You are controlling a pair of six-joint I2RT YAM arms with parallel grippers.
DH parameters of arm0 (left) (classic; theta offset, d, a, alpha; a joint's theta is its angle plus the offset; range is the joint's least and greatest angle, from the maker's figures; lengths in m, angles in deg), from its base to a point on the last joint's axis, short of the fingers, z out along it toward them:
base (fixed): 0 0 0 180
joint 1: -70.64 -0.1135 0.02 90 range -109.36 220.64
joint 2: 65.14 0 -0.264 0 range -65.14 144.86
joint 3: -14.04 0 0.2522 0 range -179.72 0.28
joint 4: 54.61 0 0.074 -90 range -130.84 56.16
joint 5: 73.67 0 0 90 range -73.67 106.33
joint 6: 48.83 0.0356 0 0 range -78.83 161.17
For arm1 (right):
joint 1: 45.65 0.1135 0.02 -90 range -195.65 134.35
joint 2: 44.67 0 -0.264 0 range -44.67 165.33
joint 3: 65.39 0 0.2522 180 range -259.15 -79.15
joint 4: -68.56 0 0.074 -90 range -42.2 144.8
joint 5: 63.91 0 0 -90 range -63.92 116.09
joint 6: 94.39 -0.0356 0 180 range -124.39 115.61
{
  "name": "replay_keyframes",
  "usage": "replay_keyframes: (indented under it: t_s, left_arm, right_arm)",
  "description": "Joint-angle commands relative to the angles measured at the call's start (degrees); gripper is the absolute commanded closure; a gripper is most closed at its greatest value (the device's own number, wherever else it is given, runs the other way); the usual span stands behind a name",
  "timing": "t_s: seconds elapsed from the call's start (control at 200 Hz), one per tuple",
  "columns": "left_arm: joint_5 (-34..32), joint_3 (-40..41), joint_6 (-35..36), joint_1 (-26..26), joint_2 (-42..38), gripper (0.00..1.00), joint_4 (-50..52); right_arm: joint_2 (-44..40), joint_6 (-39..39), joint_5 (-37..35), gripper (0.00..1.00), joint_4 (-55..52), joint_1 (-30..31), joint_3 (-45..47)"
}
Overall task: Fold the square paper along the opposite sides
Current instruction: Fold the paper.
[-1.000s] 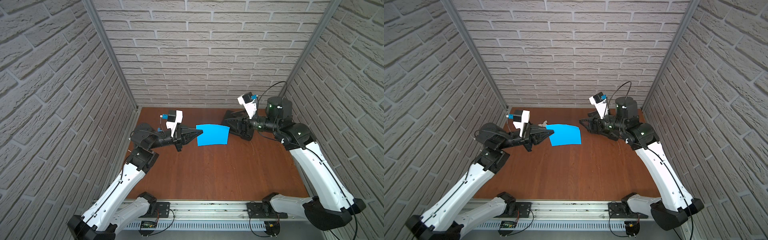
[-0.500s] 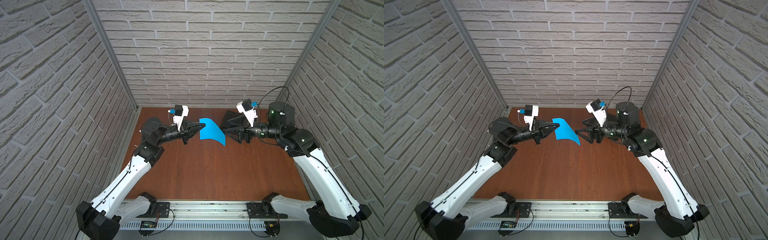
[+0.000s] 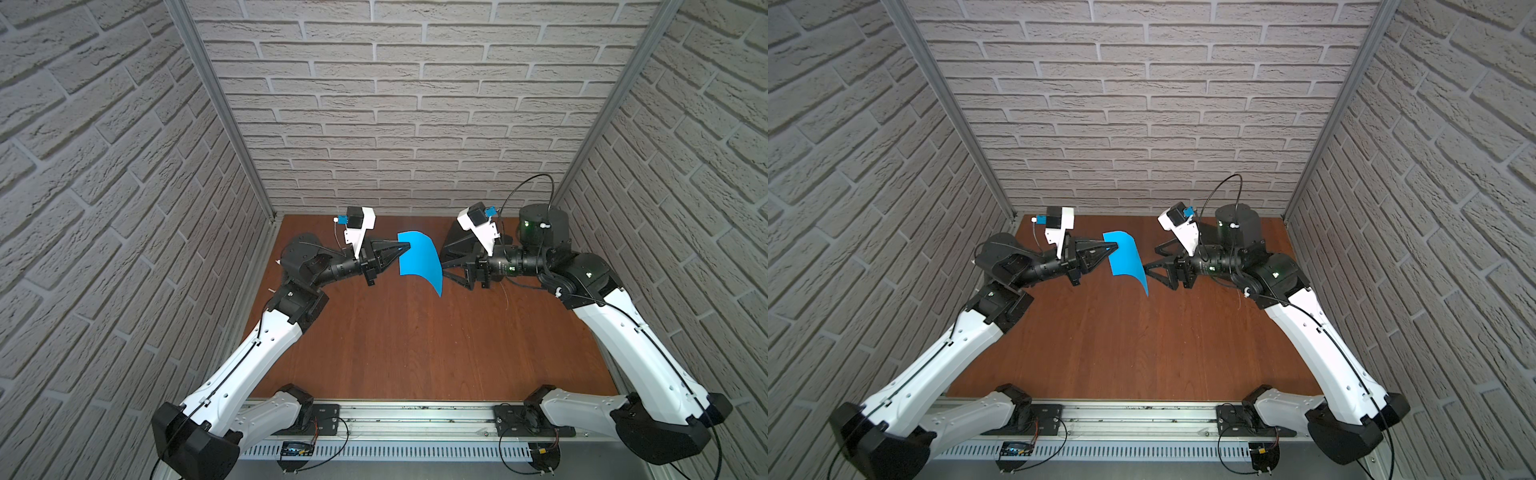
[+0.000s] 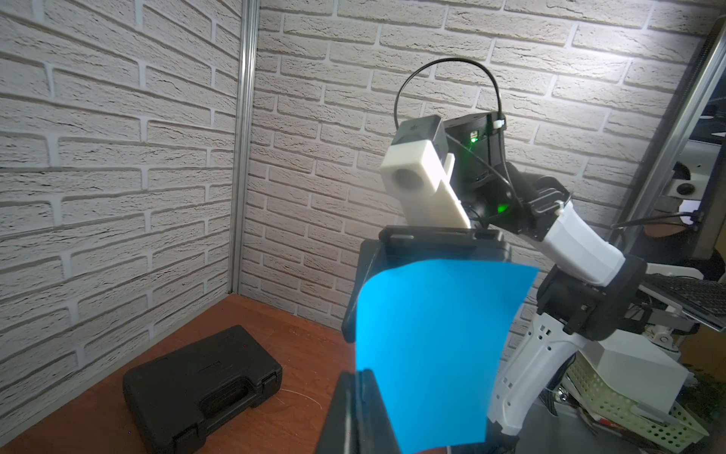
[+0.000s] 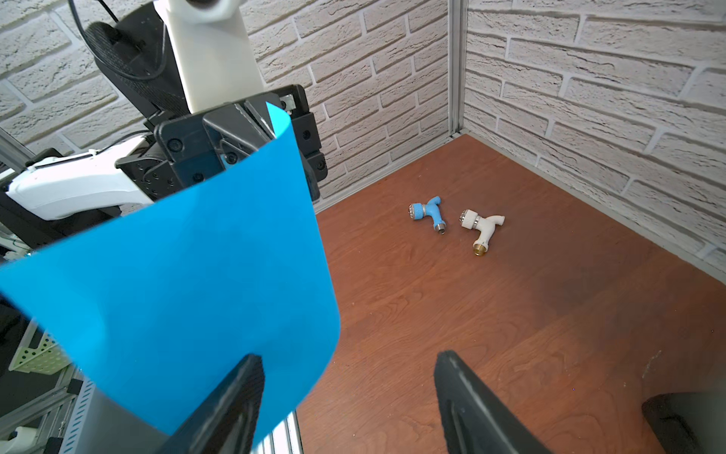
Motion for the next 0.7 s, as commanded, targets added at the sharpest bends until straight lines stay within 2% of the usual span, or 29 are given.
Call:
replay_keyframes:
  t_s: [0.0, 0.695]
  left_arm:
    - [0.2, -1.3, -0.9, 0.3, -0.1, 1.0, -3.5]
    - [-1.3, -1.2, 0.5, 0.4, 1.5, 1.0, -2.3]
  right_arm:
    - [0.0, 1.1, -0.5, 0.27, 0.8, 0.7, -1.7]
    - [-1.7, 1.3, -1.3, 0.28, -0.3, 2.0, -2.6]
